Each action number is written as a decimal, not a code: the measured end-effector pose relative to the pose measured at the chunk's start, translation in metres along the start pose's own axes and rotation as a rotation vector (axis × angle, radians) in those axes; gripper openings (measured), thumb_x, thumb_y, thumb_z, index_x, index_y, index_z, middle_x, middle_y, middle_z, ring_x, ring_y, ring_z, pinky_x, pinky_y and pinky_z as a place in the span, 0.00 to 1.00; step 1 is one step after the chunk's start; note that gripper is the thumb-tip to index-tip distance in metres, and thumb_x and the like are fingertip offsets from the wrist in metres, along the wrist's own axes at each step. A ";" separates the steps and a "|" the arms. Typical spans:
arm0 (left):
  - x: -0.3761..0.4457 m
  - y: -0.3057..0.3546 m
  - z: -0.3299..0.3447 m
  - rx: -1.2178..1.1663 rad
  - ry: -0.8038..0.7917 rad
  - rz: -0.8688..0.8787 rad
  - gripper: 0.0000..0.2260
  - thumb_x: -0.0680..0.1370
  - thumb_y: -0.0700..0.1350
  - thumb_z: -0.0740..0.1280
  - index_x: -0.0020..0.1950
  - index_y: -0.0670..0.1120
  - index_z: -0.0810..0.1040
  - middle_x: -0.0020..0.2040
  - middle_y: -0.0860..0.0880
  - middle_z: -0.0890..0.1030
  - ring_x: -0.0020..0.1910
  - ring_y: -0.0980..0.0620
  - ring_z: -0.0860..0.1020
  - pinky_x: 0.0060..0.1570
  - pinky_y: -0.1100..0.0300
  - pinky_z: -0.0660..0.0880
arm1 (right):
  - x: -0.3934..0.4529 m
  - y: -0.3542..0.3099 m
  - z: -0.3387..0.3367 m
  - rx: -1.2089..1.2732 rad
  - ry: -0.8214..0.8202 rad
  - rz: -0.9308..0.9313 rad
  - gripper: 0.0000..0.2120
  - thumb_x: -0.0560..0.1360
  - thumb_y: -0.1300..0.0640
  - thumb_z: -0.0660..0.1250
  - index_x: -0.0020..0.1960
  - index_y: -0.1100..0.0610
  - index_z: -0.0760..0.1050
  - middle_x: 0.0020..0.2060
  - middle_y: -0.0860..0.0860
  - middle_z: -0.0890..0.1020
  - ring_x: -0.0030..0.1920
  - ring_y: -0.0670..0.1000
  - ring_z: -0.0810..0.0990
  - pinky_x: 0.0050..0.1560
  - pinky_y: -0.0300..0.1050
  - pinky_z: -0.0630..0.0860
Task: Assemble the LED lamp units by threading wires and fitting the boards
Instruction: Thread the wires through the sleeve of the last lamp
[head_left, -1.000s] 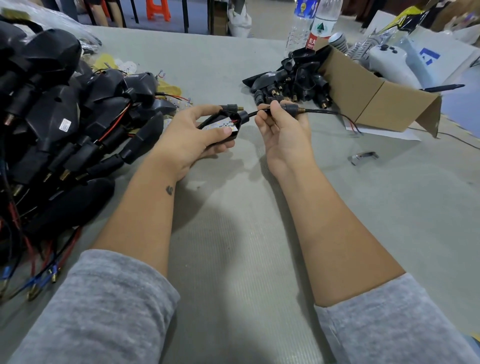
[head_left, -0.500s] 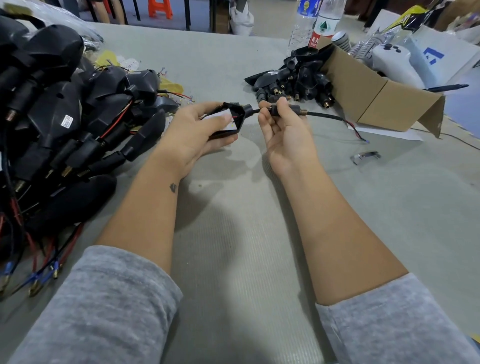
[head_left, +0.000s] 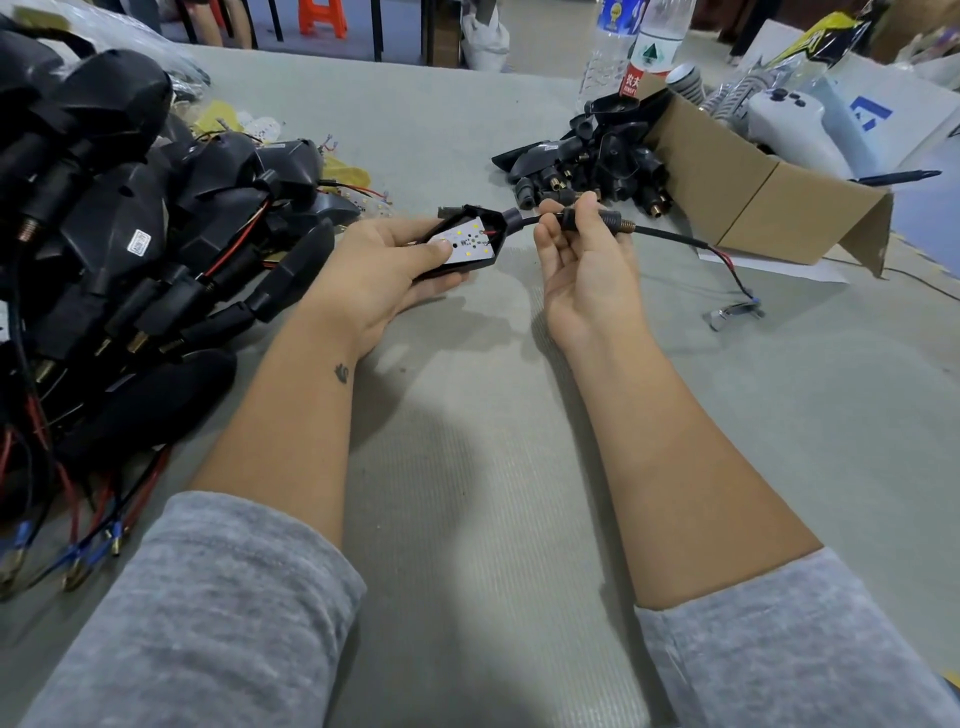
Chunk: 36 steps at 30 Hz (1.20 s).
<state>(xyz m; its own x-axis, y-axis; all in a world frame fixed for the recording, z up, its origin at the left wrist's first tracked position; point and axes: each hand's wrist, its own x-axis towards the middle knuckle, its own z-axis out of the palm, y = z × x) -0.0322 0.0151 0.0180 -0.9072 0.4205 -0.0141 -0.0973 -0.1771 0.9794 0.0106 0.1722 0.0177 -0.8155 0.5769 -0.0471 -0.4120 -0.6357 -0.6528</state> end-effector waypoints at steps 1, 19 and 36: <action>0.000 -0.001 -0.001 0.014 0.012 0.014 0.12 0.80 0.33 0.63 0.62 0.42 0.77 0.50 0.47 0.83 0.44 0.55 0.84 0.45 0.66 0.79 | 0.000 0.000 0.000 -0.004 -0.011 0.012 0.06 0.82 0.60 0.62 0.46 0.60 0.71 0.38 0.59 0.81 0.31 0.48 0.81 0.38 0.38 0.80; 0.001 -0.003 -0.007 0.106 -0.050 0.095 0.14 0.79 0.33 0.63 0.60 0.48 0.79 0.48 0.54 0.85 0.49 0.55 0.83 0.45 0.66 0.78 | -0.002 0.003 -0.001 -0.397 -0.067 0.067 0.09 0.81 0.57 0.62 0.44 0.60 0.75 0.33 0.50 0.73 0.28 0.45 0.70 0.29 0.36 0.69; 0.003 -0.004 -0.014 0.199 0.053 0.108 0.15 0.79 0.32 0.63 0.63 0.45 0.78 0.47 0.52 0.83 0.42 0.57 0.83 0.41 0.69 0.77 | 0.002 0.000 -0.005 -0.367 0.054 -0.060 0.12 0.82 0.57 0.60 0.45 0.59 0.79 0.35 0.49 0.74 0.30 0.44 0.70 0.32 0.35 0.73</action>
<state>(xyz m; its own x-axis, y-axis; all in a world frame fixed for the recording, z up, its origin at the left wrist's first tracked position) -0.0399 0.0043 0.0111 -0.9287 0.3603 0.0878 0.0795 -0.0379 0.9961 0.0113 0.1756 0.0140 -0.7676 0.6400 -0.0335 -0.2774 -0.3790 -0.8828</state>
